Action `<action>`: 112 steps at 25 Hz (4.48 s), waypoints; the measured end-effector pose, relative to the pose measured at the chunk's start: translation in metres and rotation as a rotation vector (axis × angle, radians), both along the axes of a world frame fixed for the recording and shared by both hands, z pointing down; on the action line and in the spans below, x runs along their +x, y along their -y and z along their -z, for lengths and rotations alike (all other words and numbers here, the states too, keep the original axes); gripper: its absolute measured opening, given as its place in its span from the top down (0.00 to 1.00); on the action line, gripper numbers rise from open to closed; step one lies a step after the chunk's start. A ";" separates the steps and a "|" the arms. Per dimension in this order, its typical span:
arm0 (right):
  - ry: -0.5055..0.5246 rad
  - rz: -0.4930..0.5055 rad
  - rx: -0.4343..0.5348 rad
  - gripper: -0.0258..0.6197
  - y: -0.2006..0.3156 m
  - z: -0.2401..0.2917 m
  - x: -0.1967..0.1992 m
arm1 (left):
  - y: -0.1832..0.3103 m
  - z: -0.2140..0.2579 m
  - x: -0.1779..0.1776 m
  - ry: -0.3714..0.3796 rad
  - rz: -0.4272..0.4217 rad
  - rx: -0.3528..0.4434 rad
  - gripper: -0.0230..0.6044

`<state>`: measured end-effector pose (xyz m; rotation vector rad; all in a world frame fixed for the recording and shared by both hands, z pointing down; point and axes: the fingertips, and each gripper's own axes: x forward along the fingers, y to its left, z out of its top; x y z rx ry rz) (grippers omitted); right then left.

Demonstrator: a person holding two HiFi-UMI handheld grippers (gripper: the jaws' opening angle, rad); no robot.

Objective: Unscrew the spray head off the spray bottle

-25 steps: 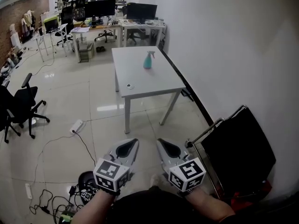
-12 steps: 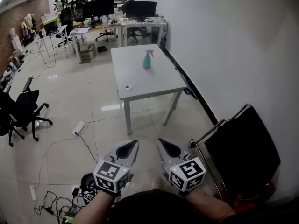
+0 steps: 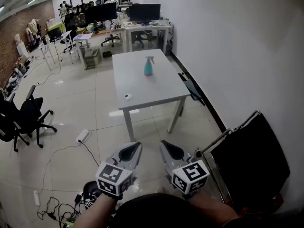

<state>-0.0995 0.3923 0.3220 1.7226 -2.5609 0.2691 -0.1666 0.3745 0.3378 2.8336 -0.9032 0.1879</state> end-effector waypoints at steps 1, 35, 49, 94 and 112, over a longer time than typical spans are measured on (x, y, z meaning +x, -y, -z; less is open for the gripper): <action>0.004 0.003 0.002 0.97 0.004 0.000 0.006 | 0.003 0.001 0.006 0.004 0.001 0.004 0.94; 0.037 -0.016 -0.017 0.97 0.107 -0.008 0.087 | 0.104 -0.006 0.088 0.031 -0.025 -0.008 0.94; -0.003 -0.067 -0.024 0.97 0.189 -0.005 0.047 | 0.192 -0.006 0.050 -0.016 -0.076 -0.023 0.94; 0.016 0.035 -0.076 0.97 0.337 -0.018 0.157 | 0.331 -0.023 0.161 0.035 0.013 -0.068 0.94; 0.050 0.143 -0.110 0.97 0.370 -0.027 0.224 | 0.361 -0.027 0.222 0.078 0.130 -0.083 0.94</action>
